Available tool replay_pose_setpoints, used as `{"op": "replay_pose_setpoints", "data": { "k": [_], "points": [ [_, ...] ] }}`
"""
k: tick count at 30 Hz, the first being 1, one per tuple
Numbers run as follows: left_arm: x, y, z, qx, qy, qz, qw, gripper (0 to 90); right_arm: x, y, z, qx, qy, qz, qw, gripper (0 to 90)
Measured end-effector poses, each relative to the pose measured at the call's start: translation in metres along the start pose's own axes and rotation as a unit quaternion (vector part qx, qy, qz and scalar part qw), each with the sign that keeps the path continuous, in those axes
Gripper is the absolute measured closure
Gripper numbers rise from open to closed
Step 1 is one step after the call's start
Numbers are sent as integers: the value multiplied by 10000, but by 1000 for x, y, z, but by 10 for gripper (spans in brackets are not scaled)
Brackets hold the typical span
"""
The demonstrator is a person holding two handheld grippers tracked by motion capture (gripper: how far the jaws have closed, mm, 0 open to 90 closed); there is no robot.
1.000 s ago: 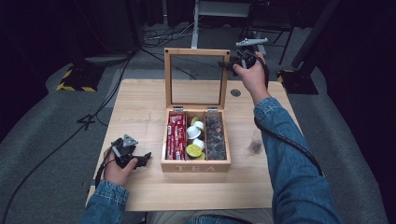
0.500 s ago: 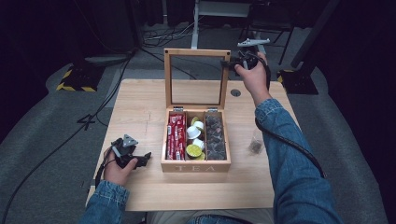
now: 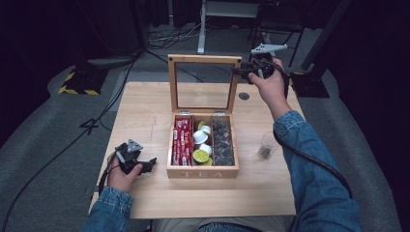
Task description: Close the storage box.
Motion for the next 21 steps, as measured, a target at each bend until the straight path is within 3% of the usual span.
{"op": "replay_pose_setpoints", "data": {
  "k": [13,21],
  "points": [
    [0,0,0,0,2,4,10000,156,-30,25,-9,-241,12,160,9996,668],
    [0,0,0,-12,1,2,10000,156,-48,45,-19,-531,84,286,9981,664]
  ]
}}
Point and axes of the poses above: each handheld gripper's, and its own axes: x roughly forward along the jaws, z roughly out of its top, y roughly to its left, the point moved 5 cm from there along x, roughly forward along the jaws, and after that the axes turned 3 degrees about y, right-handed, at the moved point
